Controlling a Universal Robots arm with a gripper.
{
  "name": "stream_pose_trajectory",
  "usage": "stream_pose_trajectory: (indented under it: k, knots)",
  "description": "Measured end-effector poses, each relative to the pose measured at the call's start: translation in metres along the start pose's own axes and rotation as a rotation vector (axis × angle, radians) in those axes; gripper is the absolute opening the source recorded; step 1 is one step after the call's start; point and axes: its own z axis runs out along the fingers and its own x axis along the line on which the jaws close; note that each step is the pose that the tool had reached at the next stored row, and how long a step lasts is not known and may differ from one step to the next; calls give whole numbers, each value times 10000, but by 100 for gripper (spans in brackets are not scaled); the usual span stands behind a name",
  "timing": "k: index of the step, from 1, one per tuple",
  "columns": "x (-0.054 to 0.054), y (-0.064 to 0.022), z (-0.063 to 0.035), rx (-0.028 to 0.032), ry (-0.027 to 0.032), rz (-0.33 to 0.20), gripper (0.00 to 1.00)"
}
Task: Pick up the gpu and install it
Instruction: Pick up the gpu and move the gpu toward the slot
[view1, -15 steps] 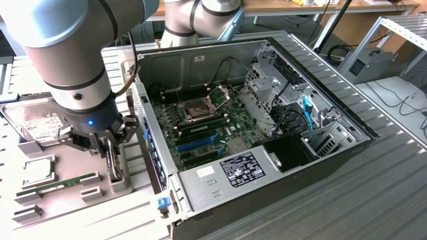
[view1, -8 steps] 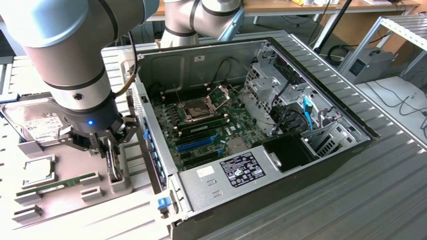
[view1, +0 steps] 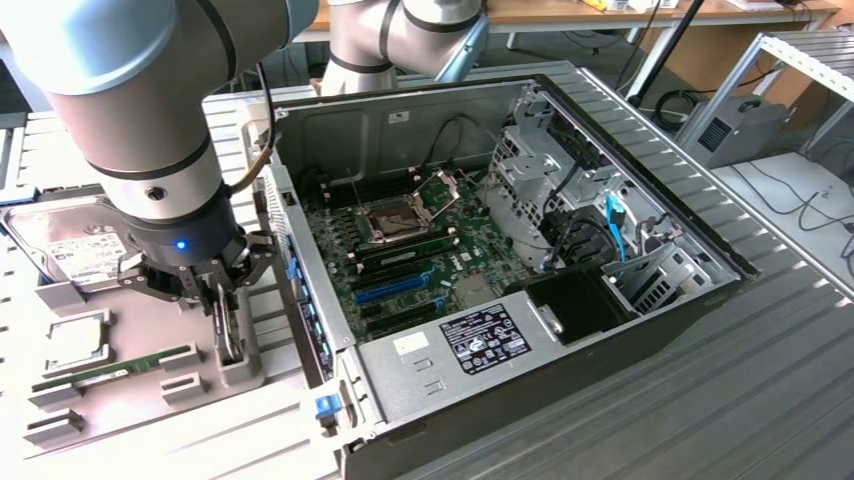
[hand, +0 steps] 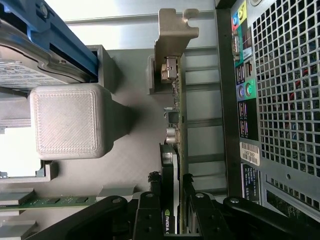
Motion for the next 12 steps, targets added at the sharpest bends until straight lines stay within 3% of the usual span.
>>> stream_pose_trajectory:
  k: [12]
  knots:
    - [0,0,0,-2,2,-63,27]
